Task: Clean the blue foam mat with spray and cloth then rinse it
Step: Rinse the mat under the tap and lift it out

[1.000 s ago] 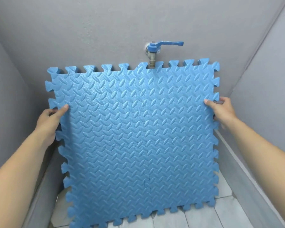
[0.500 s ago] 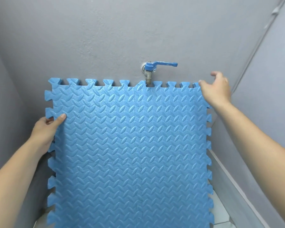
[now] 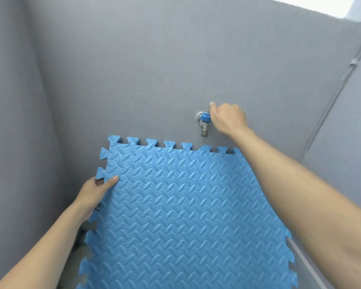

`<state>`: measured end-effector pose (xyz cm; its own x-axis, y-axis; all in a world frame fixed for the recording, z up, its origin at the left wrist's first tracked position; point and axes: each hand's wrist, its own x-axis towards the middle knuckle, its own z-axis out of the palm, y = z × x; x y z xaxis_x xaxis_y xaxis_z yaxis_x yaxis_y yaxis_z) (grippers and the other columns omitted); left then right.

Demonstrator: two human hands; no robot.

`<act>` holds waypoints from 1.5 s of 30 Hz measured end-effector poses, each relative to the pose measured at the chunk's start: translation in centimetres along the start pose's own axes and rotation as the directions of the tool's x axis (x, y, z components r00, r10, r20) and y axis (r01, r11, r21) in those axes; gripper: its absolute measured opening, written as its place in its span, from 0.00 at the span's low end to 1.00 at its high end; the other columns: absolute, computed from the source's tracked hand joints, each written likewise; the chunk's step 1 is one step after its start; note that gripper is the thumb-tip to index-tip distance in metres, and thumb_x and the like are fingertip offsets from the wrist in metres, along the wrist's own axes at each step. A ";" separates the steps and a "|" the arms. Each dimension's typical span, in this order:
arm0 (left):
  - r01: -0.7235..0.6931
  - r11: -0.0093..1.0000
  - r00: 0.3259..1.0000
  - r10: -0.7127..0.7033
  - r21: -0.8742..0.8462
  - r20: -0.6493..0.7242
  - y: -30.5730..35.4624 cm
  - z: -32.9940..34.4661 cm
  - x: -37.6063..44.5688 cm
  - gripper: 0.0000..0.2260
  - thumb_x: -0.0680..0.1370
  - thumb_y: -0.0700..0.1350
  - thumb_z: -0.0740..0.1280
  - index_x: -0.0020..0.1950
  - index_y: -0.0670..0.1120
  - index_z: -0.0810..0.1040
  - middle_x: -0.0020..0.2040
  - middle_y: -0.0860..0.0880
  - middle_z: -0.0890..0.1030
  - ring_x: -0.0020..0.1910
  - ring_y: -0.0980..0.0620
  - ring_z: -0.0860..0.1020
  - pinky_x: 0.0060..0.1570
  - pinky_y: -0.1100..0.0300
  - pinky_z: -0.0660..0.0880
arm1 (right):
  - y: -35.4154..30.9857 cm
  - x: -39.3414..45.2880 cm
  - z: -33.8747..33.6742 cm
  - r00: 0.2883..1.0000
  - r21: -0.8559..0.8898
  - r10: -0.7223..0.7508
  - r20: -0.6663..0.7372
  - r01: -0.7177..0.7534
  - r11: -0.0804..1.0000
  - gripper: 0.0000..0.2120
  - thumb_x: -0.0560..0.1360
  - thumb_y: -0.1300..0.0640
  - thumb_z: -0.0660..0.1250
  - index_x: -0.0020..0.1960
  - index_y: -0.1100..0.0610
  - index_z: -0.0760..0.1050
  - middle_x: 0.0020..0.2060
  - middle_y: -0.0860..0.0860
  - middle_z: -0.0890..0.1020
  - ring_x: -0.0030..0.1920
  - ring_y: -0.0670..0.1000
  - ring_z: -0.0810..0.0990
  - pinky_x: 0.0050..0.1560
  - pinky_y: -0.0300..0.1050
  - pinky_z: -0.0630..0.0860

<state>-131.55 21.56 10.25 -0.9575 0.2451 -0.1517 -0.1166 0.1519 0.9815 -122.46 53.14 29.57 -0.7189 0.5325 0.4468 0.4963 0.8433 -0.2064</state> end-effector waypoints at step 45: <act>-0.080 0.986 0.996 0.071 -0.146 -0.062 2.1 4.9 -0.7 0.17 0.70 0.58 0.74 0.45 0.45 0.81 0.44 0.49 0.85 0.44 0.49 0.82 0.47 0.54 0.78 | -1.3 -1.3 -1.4 0.995 -0.099 0.069 -0.075 -0.076 0.992 0.18 0.78 0.53 0.52 0.52 0.61 0.78 0.53 0.61 0.81 0.53 0.61 0.77 0.45 0.46 0.66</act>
<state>-129.80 26.45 11.87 -0.9778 0.1958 -0.0739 -0.0774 -0.0100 0.9970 -121.44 51.26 30.49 -0.6447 0.5823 0.4952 0.5952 0.7889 -0.1528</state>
